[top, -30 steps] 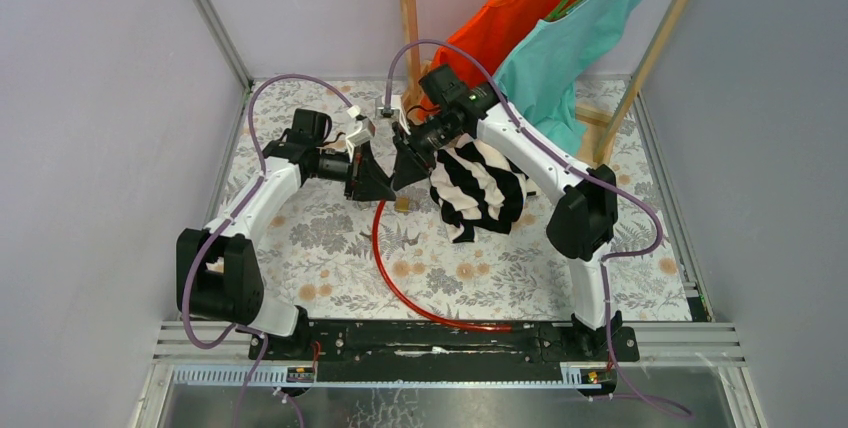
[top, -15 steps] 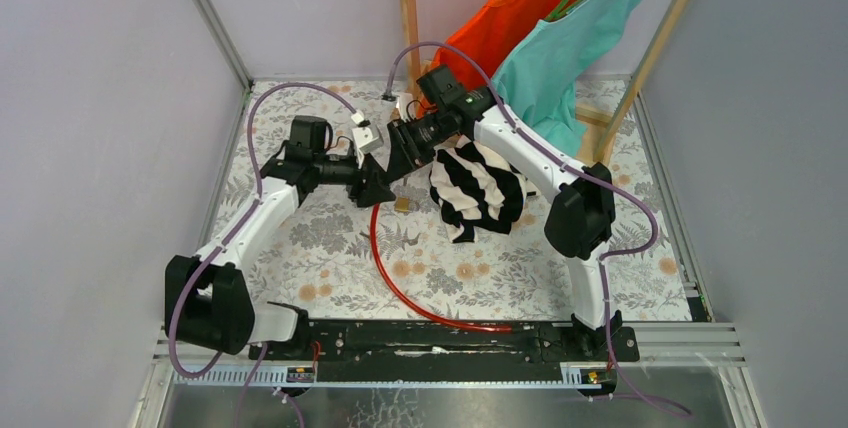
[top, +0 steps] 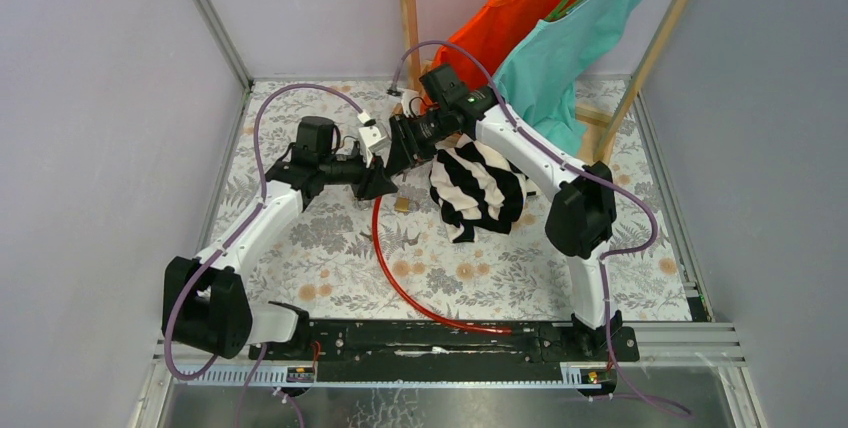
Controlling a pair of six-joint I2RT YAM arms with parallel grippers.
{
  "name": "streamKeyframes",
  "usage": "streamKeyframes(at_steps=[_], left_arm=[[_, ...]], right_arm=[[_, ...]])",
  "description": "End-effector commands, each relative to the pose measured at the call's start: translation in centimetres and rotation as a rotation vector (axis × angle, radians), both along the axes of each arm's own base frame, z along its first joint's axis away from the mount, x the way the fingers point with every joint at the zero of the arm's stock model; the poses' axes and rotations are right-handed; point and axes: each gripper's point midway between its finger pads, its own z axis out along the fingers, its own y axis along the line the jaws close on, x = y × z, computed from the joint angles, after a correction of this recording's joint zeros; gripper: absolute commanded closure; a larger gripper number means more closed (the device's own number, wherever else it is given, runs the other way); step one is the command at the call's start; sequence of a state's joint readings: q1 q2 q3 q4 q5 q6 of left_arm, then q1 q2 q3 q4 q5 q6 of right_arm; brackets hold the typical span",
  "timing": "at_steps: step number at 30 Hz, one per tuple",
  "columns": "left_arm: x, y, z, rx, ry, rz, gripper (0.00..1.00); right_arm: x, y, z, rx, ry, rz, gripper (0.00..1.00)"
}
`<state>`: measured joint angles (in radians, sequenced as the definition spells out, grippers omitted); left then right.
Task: Lock with the key
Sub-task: Lock the lock.
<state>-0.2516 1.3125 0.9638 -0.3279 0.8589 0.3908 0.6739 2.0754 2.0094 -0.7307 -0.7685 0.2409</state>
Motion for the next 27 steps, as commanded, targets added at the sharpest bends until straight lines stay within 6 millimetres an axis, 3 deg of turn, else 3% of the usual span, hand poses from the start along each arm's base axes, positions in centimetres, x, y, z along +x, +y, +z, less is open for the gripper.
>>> streamKeyframes(at_steps=[1,7,14,20,27], left_arm=[[0.7,-0.2,1.8,-0.017,-0.077,-0.011,1.00],[-0.9,-0.8,2.4,-0.060,-0.050,-0.100,1.00],[-2.1,-1.4,3.8,-0.156,0.021,-0.189,1.00],[-2.7,-1.8,4.2,-0.208,0.087,-0.240,0.90],[-3.0,-1.8,4.1,-0.219,0.126,-0.258,0.88]], right_arm=[[0.6,-1.2,2.3,0.042,-0.066,0.012,0.56],[0.1,-2.1,3.9,0.134,-0.236,0.145,0.37],[-0.7,-2.8,4.8,0.203,-0.465,0.327,0.24],[-2.0,-2.6,5.4,0.292,-0.510,0.463,0.24],[-2.7,-2.4,5.9,0.352,-0.500,0.543,0.36]])
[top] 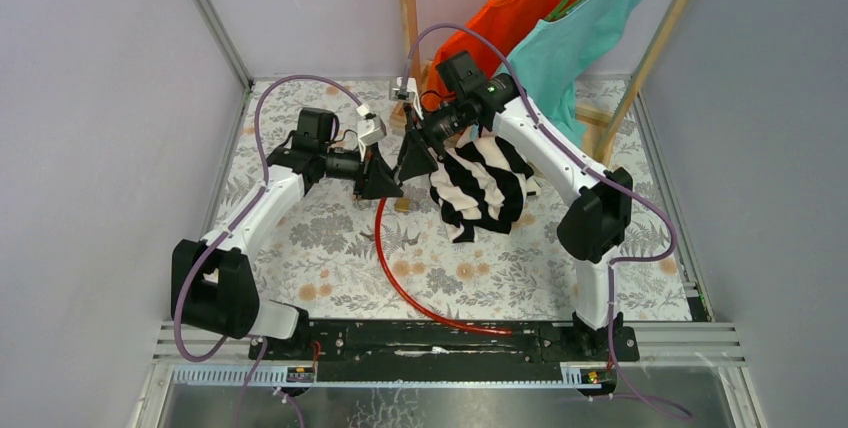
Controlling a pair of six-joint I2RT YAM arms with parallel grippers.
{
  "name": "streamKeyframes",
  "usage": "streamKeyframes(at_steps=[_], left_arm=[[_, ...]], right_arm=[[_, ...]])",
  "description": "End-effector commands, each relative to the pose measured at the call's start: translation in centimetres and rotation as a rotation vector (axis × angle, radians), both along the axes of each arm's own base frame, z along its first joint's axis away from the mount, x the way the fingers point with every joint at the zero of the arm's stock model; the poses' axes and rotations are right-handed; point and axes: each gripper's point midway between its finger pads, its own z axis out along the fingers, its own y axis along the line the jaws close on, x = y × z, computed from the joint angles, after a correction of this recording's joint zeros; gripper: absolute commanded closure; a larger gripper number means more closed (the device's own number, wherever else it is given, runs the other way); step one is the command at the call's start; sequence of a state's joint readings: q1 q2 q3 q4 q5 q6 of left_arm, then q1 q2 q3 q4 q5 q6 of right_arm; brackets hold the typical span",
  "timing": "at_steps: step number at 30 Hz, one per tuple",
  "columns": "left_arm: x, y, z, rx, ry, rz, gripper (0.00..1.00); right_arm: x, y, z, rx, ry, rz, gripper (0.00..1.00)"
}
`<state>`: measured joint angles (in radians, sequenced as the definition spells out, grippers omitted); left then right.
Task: Lock with the key
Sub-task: Lock the lock.
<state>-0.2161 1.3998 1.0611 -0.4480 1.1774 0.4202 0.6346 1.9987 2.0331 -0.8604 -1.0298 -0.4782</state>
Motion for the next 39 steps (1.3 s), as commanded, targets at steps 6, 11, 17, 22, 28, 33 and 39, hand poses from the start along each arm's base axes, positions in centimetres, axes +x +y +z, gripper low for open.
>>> streamKeyframes(at_steps=[6,11,17,22,28,33,39], left_arm=[[-0.6,-0.2,1.7,-0.052,0.005,-0.047,0.88],[-0.6,-0.2,1.7,-0.056,0.009,-0.051,0.88],[-0.5,-0.2,1.4,-0.053,0.017,-0.049,0.88],[-0.5,-0.2,1.4,-0.054,0.021,-0.048,0.88],[-0.5,-0.2,1.3,-0.051,0.029,-0.046,0.88],[-0.2,0.1,1.0,-0.024,0.013,-0.016,0.74],[1.4,0.9,0.6,0.040,-0.085,0.099,0.54]], right_arm=[[-1.1,0.0,0.9,0.070,-0.017,0.105,0.43],[-1.3,0.4,0.6,0.065,-0.025,0.116,0.44],[-1.5,0.7,0.1,0.062,-0.020,0.129,0.56],[-1.7,0.8,-0.4,0.057,-0.005,0.133,0.68],[-1.8,0.8,-0.6,0.054,0.007,0.125,0.84],[-0.5,1.1,-0.7,-0.002,0.063,0.001,0.97],[0.4,1.4,-1.5,-0.116,0.266,-0.188,1.00]])
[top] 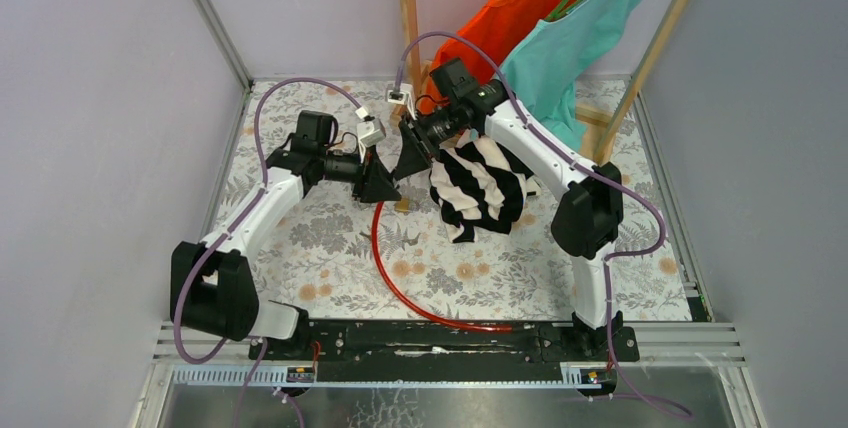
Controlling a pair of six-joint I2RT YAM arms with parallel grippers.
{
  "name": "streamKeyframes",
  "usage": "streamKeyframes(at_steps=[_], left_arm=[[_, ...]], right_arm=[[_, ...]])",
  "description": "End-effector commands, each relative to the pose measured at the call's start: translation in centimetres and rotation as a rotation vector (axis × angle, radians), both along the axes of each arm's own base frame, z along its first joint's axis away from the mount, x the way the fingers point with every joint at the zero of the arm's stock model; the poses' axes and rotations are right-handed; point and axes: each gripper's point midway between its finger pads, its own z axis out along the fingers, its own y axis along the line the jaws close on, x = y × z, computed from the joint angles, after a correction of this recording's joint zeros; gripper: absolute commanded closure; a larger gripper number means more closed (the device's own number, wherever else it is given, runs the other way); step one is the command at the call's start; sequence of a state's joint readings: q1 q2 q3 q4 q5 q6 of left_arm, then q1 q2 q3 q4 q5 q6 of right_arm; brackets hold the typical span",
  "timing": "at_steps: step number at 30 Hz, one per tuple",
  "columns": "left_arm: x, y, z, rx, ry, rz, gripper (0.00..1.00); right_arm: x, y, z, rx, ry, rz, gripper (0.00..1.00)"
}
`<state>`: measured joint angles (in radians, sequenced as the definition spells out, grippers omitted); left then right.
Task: Lock with the key
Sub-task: Lock the lock.
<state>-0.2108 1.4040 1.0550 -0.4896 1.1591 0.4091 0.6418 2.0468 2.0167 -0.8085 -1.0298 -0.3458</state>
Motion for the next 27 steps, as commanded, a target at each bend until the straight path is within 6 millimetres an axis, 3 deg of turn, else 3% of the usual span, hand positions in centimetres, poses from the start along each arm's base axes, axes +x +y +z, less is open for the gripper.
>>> streamKeyframes(at_steps=[1,5,17,27], left_arm=[[2.0,0.6,1.4,0.029,-0.154,0.085,0.53],[2.3,0.8,1.1,0.050,-0.169,0.095,0.51],[0.9,1.1,-0.4,0.080,-0.125,0.053,0.46],[0.6,0.7,-2.4,0.099,-0.079,0.032,0.48]], right_arm=[[0.1,0.5,0.2,-0.099,0.174,-0.155,1.00],[-0.3,0.6,0.1,-0.122,0.246,-0.152,1.00],[0.5,0.2,0.5,-0.126,0.148,-0.175,1.00],[0.7,0.3,1.1,-0.110,0.130,-0.172,1.00]])
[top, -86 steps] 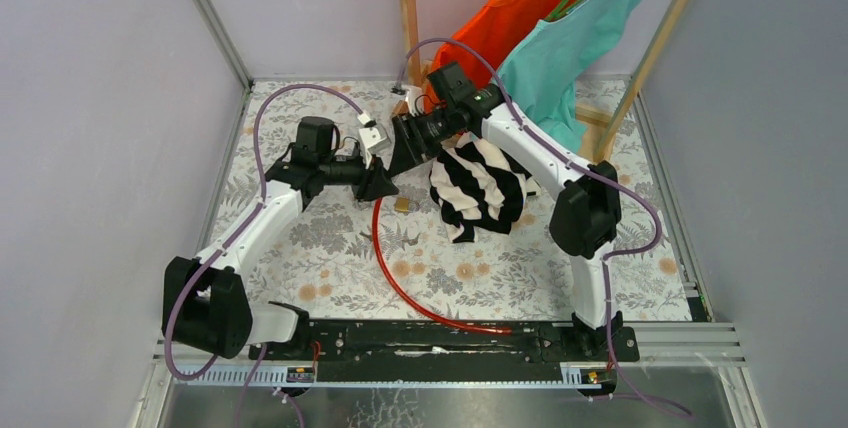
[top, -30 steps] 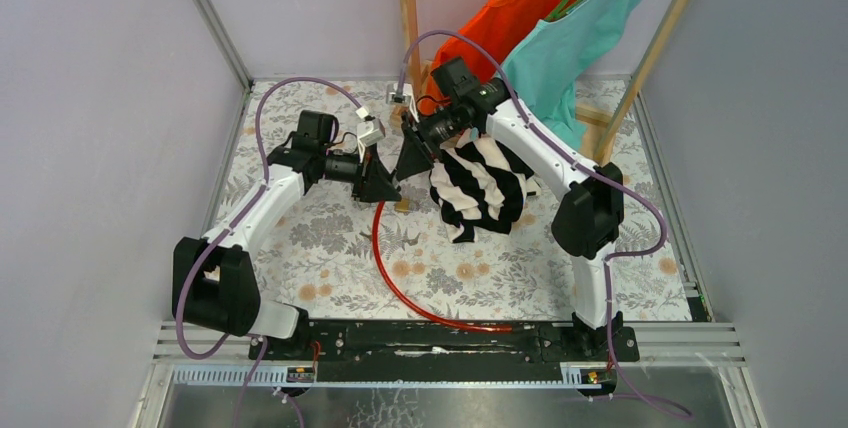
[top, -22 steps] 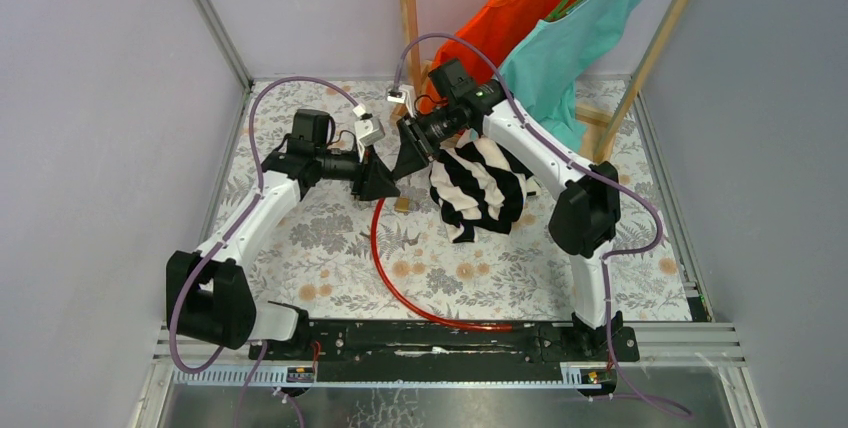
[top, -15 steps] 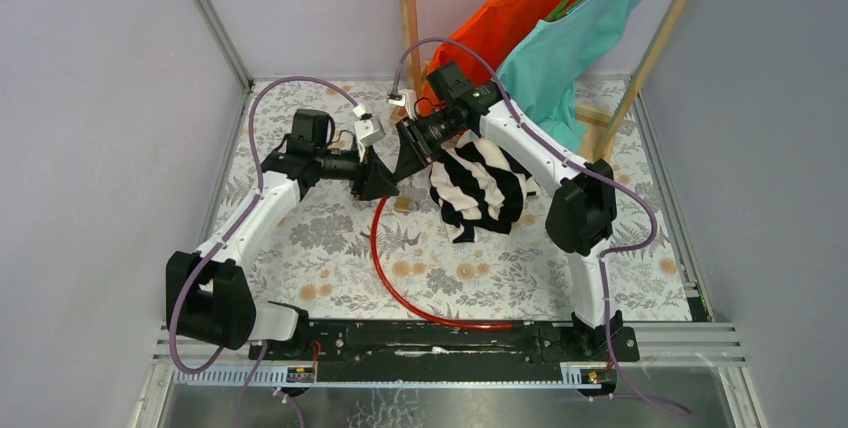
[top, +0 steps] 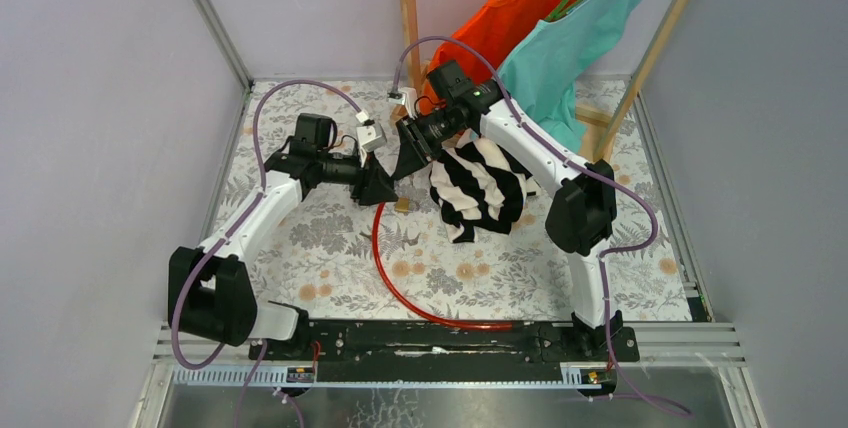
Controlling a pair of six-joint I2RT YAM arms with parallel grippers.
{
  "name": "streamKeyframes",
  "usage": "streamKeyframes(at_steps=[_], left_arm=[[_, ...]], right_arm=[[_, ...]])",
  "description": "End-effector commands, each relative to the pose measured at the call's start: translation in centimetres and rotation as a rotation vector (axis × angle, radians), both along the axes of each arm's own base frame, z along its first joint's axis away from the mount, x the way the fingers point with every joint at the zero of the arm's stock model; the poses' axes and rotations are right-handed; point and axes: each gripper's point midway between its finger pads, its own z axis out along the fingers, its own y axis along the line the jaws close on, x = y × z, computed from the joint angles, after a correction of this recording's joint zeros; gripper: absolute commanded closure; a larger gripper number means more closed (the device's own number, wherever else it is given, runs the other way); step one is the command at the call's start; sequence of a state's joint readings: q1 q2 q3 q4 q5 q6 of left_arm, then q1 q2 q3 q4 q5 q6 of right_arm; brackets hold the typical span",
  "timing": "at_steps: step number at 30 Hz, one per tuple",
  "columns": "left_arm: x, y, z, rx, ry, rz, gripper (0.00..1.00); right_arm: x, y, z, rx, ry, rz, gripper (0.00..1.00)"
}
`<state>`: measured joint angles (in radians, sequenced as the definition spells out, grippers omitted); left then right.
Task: Lock with the key
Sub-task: Lock the lock.
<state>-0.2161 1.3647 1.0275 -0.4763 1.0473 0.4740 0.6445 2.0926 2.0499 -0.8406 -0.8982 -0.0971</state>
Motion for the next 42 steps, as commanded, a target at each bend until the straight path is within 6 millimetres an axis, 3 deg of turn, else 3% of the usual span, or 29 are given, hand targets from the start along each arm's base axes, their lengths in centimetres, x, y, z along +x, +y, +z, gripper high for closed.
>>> streamKeyframes(at_steps=[1,14,21,23,26,28,31,37,42], left_arm=[[-0.2,-0.1,-1.5,0.018,0.029,-0.016,0.48],[0.1,-0.5,-1.1,-0.008,0.041,-0.014,0.61],[0.0,-0.6,-0.9,-0.020,0.062,-0.007,0.93],[0.2,-0.6,-0.8,-0.025,0.066,0.010,1.00],[0.6,-0.4,-0.6,-0.027,0.046,0.051,1.00],[0.8,-0.2,-0.4,-0.021,0.033,0.079,1.00],[1.2,0.7,0.0,-0.014,0.017,0.114,1.00],[3.3,4.6,1.7,0.002,0.001,0.281,1.00],[5.9,9.0,3.1,-0.033,0.017,0.473,1.00]], right_arm=[[-0.4,0.4,3.3,0.059,-0.059,0.017,1.00],[-0.4,0.4,2.4,0.047,-0.048,0.019,1.00],[0.0,0.5,2.7,0.056,-0.076,0.012,0.98],[0.4,0.3,2.8,0.051,-0.100,0.000,0.88],[1.2,-0.4,2.7,0.037,-0.129,-0.032,0.58],[1.9,-1.5,2.6,0.022,-0.159,-0.060,0.44],[2.7,-4.1,2.1,-0.027,-0.223,-0.106,0.34],[3.0,-10.8,1.3,-0.115,-0.360,-0.196,0.26],[1.0,-14.5,-1.8,-0.213,-0.413,-0.158,0.24]])
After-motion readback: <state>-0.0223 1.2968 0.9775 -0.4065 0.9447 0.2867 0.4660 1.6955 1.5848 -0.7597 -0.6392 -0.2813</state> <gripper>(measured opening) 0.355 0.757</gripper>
